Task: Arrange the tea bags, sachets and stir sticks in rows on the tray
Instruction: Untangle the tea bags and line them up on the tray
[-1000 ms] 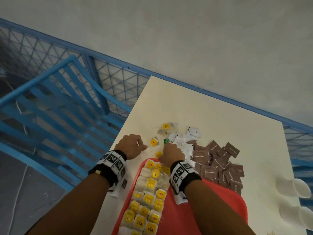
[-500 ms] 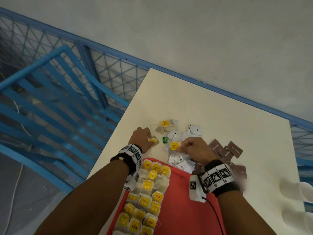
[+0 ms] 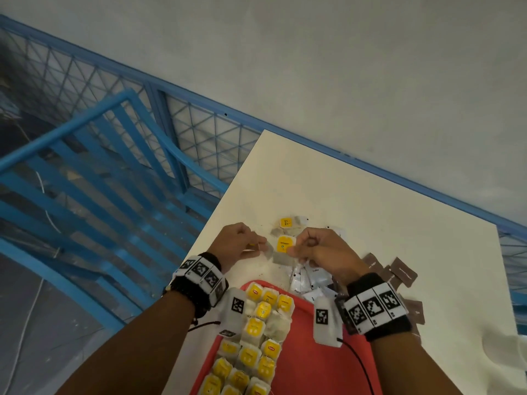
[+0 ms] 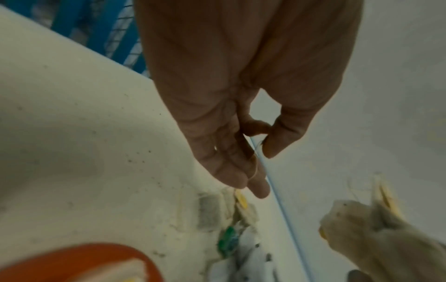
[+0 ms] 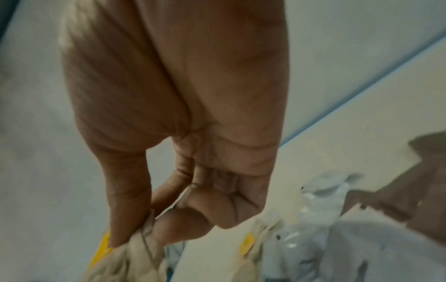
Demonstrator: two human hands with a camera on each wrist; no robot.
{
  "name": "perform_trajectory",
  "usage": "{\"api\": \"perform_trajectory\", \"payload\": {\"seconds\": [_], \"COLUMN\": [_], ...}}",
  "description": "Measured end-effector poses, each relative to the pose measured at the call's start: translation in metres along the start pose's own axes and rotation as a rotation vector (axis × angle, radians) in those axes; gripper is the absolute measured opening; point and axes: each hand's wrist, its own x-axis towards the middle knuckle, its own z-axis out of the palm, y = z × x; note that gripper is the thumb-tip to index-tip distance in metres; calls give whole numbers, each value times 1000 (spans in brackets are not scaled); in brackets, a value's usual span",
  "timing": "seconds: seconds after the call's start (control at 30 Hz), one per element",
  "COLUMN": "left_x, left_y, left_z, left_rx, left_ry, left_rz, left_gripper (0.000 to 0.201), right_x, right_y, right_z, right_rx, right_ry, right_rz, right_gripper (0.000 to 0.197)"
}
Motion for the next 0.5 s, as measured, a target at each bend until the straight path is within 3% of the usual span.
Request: {"api": "perform_trajectory", "payload": {"seconds": [0.13, 0.3, 0.37, 0.5], "left_x": [-10, -16, -17, -9], "left_y": [6, -6, -10, -17], "left_z": [12, 18, 19, 20], "left_rx": [-206, -406, -512, -569], "left_ry": [45, 10, -49, 23], "left_rz": [-84, -209, -274, -343], "left_gripper": [19, 15, 24, 47], "right_x": [3, 21, 25, 24], "right_y": [-12, -3, 4, 4], "right_z": [21, 52, 64, 81], "right_rx": [99, -70, -157, -391], "right_ry": [-58, 62, 120, 147], "right_rz": [-21, -43, -69, -175], "right_gripper": [20, 17, 13, 19]}}
